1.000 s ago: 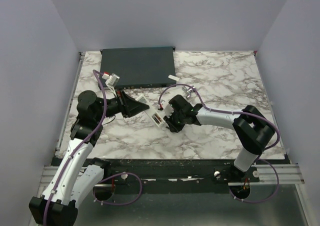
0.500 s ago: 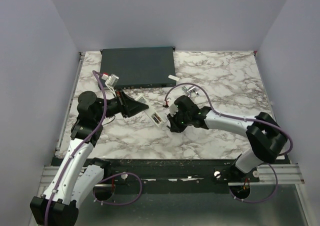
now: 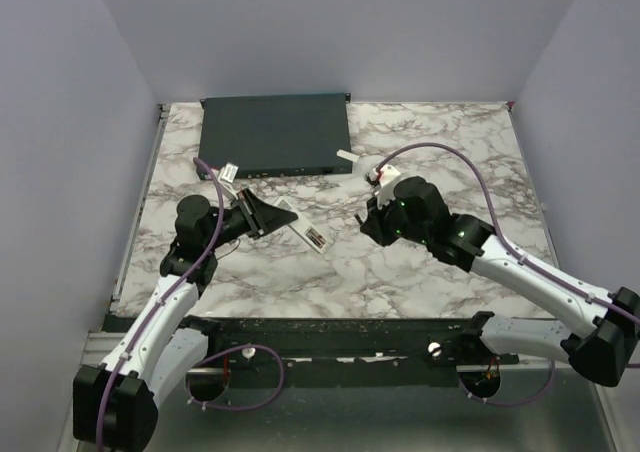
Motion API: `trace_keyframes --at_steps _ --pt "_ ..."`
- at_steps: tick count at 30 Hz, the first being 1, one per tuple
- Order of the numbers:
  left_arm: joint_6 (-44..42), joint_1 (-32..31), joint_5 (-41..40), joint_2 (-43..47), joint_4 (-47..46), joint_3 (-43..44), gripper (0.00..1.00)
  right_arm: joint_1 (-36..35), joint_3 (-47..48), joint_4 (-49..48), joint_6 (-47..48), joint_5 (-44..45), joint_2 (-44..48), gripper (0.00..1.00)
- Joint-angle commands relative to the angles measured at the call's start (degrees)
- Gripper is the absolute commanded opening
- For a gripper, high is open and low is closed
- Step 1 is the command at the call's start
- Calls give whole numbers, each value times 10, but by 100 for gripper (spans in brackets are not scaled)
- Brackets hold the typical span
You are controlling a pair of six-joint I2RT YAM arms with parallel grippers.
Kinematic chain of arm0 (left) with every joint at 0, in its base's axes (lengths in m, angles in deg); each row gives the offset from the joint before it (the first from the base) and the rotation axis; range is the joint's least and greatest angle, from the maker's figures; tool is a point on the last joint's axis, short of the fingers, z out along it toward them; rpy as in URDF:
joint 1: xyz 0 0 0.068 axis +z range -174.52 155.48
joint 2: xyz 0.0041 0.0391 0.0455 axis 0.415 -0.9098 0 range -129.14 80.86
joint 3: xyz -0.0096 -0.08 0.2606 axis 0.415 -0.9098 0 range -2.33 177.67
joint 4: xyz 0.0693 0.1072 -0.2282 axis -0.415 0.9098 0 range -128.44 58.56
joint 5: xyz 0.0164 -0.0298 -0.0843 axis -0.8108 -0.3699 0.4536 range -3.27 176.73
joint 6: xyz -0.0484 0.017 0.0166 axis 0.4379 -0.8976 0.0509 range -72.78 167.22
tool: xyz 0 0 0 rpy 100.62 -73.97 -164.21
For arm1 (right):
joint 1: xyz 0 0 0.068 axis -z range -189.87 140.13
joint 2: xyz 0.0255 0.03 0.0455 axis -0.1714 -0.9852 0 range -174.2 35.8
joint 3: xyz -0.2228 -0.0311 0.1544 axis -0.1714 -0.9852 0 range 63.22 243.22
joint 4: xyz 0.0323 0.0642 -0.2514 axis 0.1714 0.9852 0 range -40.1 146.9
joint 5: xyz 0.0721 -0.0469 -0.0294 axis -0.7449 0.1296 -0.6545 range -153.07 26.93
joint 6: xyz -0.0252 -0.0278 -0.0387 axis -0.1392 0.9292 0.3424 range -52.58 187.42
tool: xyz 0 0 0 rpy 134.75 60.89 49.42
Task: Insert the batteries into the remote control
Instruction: Load the battery into the remote control.
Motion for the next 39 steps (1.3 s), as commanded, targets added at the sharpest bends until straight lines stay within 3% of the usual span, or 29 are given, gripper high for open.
trace_keyframes --at_steps 1,4,7,13,21,24,39 --pt "95 -1 -38 -22 -135 -47 0 -3 62 104 -8 21 9 1" --pt "137 -7 -50 -37 -202 -77 0 -4 106 167 -18 27 -22 1" --pt "119 -24 -93 -38 -148 -71 0 -4 135 188 -10 8 -36 1" --pt "125 -44 -103 -44 -167 -81 0 -6 163 170 26 -99 -24 1" --pt "194 -53 -59 -113 -307 -109 0 -23 201 194 65 -190 -66 1" --pt "208 -55 -53 -125 -339 -115 0 -27 211 207 71 -195 -87 1" --pt "198 -61 -44 -112 -316 -113 0 -32 244 220 63 -149 -142 1"
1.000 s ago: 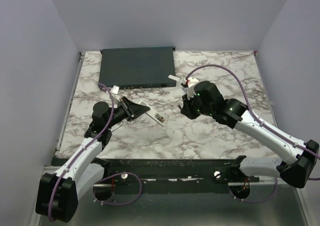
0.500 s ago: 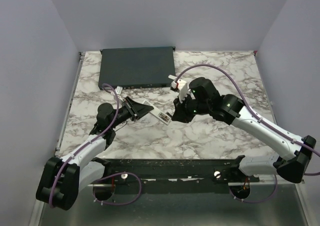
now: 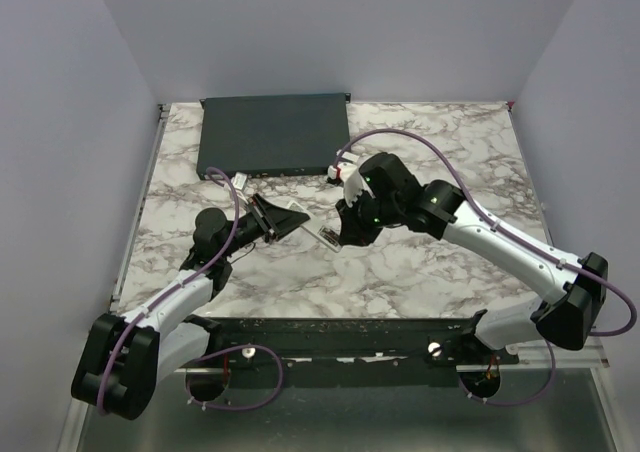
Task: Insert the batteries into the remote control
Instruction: Load the battery into the remote control.
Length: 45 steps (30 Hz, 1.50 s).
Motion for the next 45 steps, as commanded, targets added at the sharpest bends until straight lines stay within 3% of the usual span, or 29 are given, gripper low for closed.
trace_keyframes --at_steps 1,45 --pt "-1 -4 18 12 -28 -1 0 -6 23 17 1 19 -4 1" --pt "-21 -5 1 13 1 3 0 -6 53 78 -29 5 -55 1"
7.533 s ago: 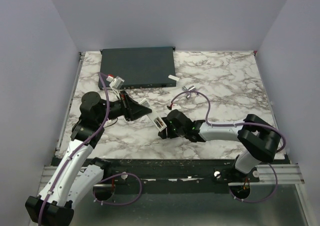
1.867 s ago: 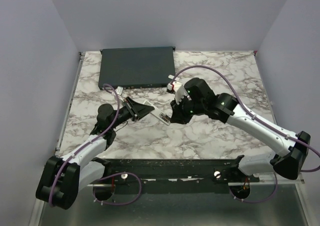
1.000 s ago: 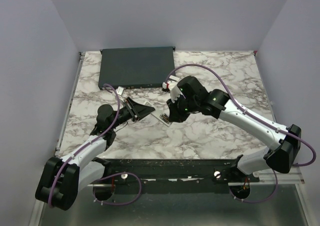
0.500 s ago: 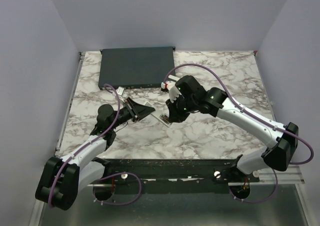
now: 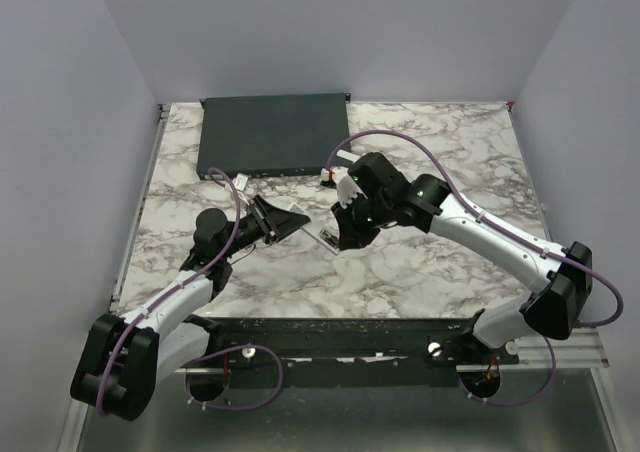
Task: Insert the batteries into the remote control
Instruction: Load the battery into the remote control.
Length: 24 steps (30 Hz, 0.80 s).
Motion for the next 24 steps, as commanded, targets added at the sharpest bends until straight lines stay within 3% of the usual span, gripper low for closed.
trace_keyframes --at_steps 1,24 --pt "-8 -2 -3 10 -6 5 0 -3 19 21 -15 3 -8 1" --pt "-7 -2 6 11 -3 4 0 -3 33 8 -34 16 -33 11"
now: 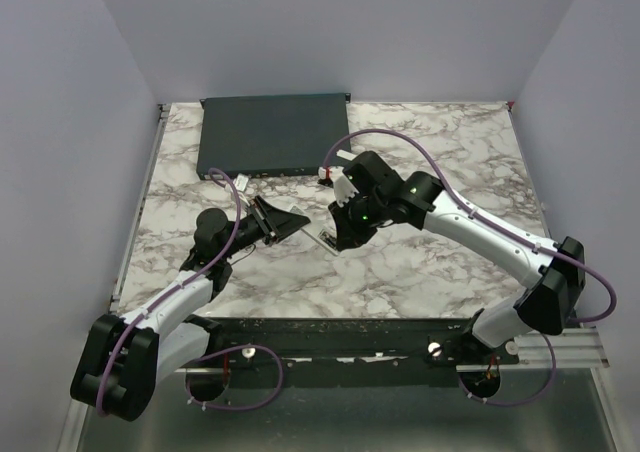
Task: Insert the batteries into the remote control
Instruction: Load the battery into the remote control.
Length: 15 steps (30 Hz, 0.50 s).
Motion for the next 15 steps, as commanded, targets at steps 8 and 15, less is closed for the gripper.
trace_keyframes --at_steps 8,15 --pt "0 -2 7 8 -17 4 0 -3 20 -13 -7 16 -14 12" --pt "1 -2 9 4 -24 1 0 -3 21 -20 -6 12 -16 12"
